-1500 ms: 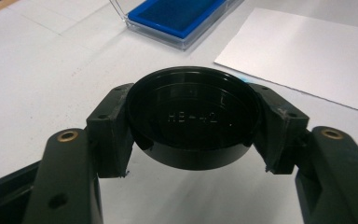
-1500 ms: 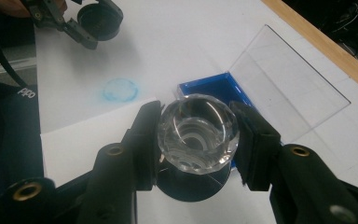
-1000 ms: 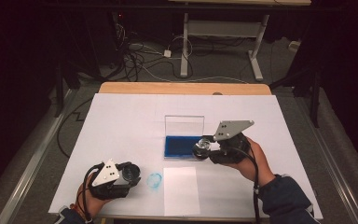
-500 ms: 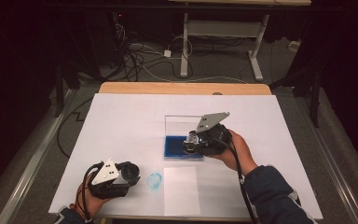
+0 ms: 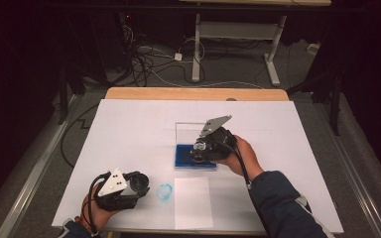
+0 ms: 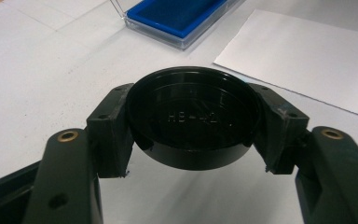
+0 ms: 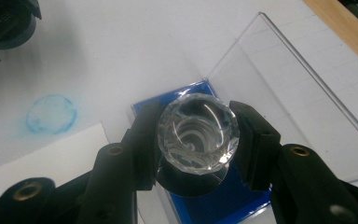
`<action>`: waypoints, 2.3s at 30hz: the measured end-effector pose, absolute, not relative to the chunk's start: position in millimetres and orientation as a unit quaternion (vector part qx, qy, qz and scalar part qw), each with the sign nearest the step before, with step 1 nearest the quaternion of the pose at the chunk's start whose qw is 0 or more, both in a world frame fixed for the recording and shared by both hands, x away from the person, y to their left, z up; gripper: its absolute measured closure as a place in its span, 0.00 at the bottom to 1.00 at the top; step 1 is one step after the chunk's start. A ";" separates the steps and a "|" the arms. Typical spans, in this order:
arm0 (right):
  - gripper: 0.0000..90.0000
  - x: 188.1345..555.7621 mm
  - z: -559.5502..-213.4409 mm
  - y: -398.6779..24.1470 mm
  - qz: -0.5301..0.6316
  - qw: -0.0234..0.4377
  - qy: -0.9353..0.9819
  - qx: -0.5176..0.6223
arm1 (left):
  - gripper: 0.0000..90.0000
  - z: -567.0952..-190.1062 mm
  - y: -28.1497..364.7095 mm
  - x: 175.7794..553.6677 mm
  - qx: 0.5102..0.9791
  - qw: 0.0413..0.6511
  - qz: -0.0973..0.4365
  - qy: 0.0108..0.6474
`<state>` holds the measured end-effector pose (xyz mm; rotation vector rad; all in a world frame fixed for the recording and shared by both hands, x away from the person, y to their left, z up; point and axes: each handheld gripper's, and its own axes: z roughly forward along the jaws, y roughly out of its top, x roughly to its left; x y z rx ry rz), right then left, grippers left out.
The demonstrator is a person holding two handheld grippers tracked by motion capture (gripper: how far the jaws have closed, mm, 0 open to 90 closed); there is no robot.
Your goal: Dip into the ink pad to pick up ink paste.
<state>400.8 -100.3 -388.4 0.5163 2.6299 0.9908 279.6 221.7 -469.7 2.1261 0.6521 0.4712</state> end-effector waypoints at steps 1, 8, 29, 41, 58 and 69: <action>0.63 401.5 -389.8 -99.0 0.340 0.142 0.912 0.181 | 0.40 -469.4 221.9 279.4 0.846 0.423 0.190 0.262; 0.63 406.3 -398.7 -92.0 0.329 0.145 0.915 0.183 | 0.40 -468.4 222.4 279.0 0.846 0.423 0.194 0.260; 0.62 415.5 -414.7 -90.3 0.312 0.142 0.919 0.194 | 0.40 -469.8 221.7 278.1 0.854 0.413 0.189 0.255; 0.63 423.5 -423.9 -98.3 0.325 0.127 0.913 0.211 | 0.40 -471.0 222.8 279.1 0.854 0.411 0.188 0.259; 0.63 425.6 -426.5 -101.0 0.332 0.114 0.910 0.222 | 0.40 -470.3 221.9 276.7 0.857 0.408 0.188 0.253; 0.63 423.9 -426.8 -98.8 0.327 0.122 0.911 0.218 | 0.40 -470.7 221.7 276.5 0.858 0.406 0.186 0.253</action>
